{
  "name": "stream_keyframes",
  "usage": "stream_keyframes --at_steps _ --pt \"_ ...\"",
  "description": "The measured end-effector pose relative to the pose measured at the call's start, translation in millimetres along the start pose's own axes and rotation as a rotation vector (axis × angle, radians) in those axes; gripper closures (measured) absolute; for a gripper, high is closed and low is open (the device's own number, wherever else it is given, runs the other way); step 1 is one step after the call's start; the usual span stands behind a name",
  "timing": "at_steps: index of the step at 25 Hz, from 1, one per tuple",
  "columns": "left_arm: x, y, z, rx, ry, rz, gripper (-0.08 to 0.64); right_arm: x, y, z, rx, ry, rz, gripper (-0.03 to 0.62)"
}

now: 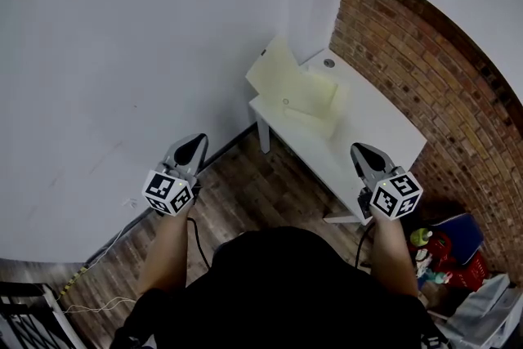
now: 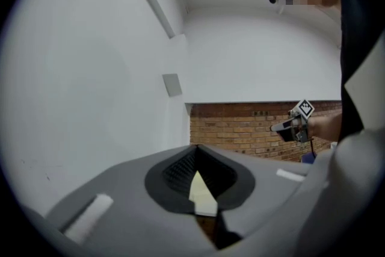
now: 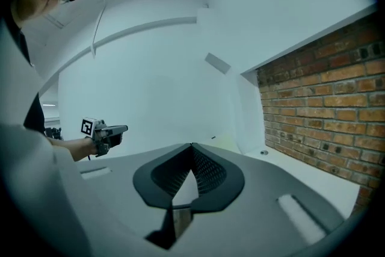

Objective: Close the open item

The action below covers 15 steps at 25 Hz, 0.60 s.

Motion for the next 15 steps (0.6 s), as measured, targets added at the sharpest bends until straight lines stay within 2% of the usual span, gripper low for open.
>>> stream_keyframes --at_steps 4,15 --pt "0.0 -9.7 -0.5 -0.004 0.008 0.007 0.557 7.8 -8.1 -2.0 -0.030 -0.027 -0.016 0.592" --pt "3.6 -51.6 -3.0 -0.021 0.031 0.003 0.557 22.4 -29.1 10.6 -0.066 -0.008 -0.069 0.592"
Point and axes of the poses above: the fingertips, and each gripper's own axes: x backward along the fingers, y to its left, z out of its underside, the point moved 6 cm from there along x, backward along the fingers, and after that the axes turned 2 degrees about -x, right-handed, at the moved point
